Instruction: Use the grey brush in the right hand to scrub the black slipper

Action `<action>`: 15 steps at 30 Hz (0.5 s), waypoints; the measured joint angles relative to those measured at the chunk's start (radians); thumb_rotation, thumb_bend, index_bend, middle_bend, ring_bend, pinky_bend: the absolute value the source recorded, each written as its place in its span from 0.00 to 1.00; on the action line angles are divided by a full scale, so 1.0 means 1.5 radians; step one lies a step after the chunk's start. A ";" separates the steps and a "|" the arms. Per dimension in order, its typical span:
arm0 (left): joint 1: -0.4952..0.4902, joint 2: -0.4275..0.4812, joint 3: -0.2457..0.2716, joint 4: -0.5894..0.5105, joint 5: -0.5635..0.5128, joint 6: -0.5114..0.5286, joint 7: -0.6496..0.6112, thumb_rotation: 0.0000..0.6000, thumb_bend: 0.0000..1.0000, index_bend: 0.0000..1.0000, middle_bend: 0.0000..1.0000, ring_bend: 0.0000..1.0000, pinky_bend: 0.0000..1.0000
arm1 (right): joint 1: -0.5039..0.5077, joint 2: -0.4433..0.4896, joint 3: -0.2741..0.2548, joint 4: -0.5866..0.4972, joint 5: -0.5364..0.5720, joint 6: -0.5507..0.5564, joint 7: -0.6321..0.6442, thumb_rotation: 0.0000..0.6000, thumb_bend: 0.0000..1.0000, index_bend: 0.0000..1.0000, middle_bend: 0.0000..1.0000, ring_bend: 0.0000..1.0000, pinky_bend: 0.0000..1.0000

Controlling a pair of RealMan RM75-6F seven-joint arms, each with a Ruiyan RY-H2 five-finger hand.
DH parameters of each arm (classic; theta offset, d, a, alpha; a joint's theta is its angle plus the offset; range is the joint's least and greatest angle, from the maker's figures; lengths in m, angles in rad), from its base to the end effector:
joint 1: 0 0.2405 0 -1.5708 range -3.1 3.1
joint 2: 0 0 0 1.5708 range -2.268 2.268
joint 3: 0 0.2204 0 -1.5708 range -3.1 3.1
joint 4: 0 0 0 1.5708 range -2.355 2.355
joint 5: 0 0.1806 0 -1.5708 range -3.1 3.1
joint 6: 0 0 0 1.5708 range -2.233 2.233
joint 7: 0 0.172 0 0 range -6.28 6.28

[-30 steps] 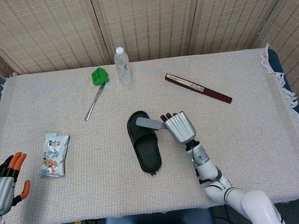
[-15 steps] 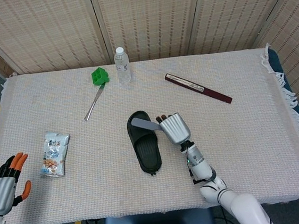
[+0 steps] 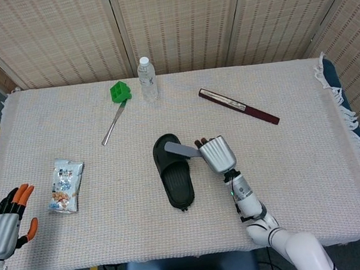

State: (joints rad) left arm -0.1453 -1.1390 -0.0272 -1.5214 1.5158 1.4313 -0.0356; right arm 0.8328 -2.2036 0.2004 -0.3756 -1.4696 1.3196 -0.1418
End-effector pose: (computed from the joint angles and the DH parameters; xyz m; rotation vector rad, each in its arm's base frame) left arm -0.2726 0.2173 0.1600 -1.4754 -0.8870 -0.8828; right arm -0.0930 -0.3633 -0.0421 1.6495 -0.3415 1.0840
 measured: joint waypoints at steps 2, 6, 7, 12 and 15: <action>-0.001 0.000 -0.001 0.002 -0.002 -0.004 -0.002 1.00 0.50 0.00 0.00 0.00 0.15 | 0.023 -0.011 0.010 0.004 0.005 -0.013 -0.006 1.00 0.35 0.99 0.80 0.87 1.00; -0.003 0.000 -0.002 0.003 -0.004 -0.006 -0.003 1.00 0.50 0.00 0.00 0.00 0.15 | 0.064 -0.037 0.029 0.023 0.019 -0.046 -0.018 1.00 0.35 0.99 0.80 0.87 1.00; -0.003 0.000 -0.002 0.003 -0.004 -0.005 -0.004 1.00 0.50 0.00 0.00 0.00 0.15 | 0.070 -0.041 0.032 0.027 0.022 -0.053 -0.022 1.00 0.35 0.99 0.80 0.87 1.00; 0.000 0.001 0.001 0.002 -0.001 -0.001 -0.002 1.00 0.50 0.00 0.00 0.00 0.15 | 0.058 -0.041 0.026 0.033 0.023 -0.043 -0.021 1.00 0.35 0.99 0.80 0.87 1.00; -0.001 0.000 0.002 0.001 -0.001 -0.003 0.002 1.00 0.50 0.00 0.00 0.00 0.15 | 0.032 -0.028 0.016 0.032 0.018 -0.023 -0.010 1.00 0.35 0.99 0.80 0.87 1.00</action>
State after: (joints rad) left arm -0.1461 -1.1392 -0.0249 -1.5200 1.5143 1.4267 -0.0327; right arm 0.8804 -2.2463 0.2242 -0.3278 -1.4419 1.2855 -0.1570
